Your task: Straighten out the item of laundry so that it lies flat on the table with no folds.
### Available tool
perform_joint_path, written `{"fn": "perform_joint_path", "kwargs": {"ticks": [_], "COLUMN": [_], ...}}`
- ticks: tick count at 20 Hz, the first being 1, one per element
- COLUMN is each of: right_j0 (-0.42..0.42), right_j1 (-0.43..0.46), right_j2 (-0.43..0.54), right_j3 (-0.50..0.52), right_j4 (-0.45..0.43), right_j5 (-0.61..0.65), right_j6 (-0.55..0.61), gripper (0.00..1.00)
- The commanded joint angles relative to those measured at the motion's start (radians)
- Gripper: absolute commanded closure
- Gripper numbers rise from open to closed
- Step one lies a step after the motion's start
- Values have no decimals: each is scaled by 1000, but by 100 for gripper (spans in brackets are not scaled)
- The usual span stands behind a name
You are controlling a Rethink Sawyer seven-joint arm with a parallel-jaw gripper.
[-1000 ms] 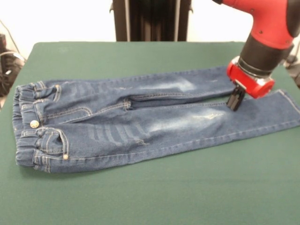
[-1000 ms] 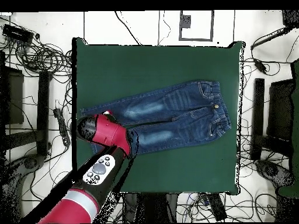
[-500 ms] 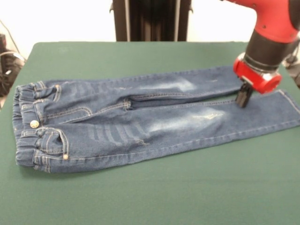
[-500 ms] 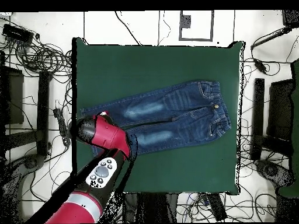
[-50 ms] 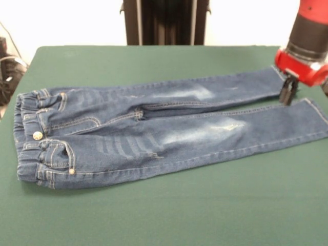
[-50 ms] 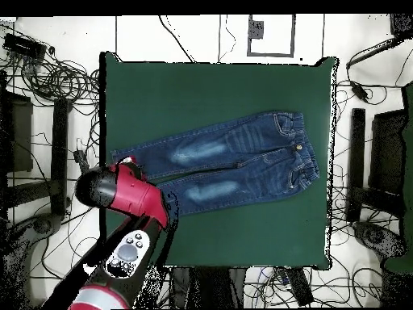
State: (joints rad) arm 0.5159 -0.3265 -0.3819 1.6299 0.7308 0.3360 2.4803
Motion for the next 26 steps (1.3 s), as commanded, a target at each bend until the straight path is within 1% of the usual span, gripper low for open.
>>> {"fn": "perform_joint_path", "kwargs": {"ticks": [1,2,3,5,6,8,11,13,16,19,21,23,26], "right_j0": [11,-34,-65,-107,-136,-165,-222,-247,-309,-347,-379,-428,-478], "right_j1": [-34,-45,-53,-56,-74,-100,-137,-152,-179,-196,-186,-167,-137], "right_j2": [135,155,171,142,126,74,50,14,46,70,81,113,139], "right_j3": [119,127,135,123,119,99,70,18,-9,-27,-60,-92,-133], "right_j4": [70,51,42,0,-26,-78,-147,-210,-270,-319,-358,-395,-447], "right_j5": [-24,-33,-43,-49,-16,48,113,174,206,221,229,234,216], "right_j6": [266,208,175,124,84,32,-32,-54,-77,-70,-80,-106,-128], "gripper": [100,100,100,100,100,100,100,100,100,100,100,100,100]}}
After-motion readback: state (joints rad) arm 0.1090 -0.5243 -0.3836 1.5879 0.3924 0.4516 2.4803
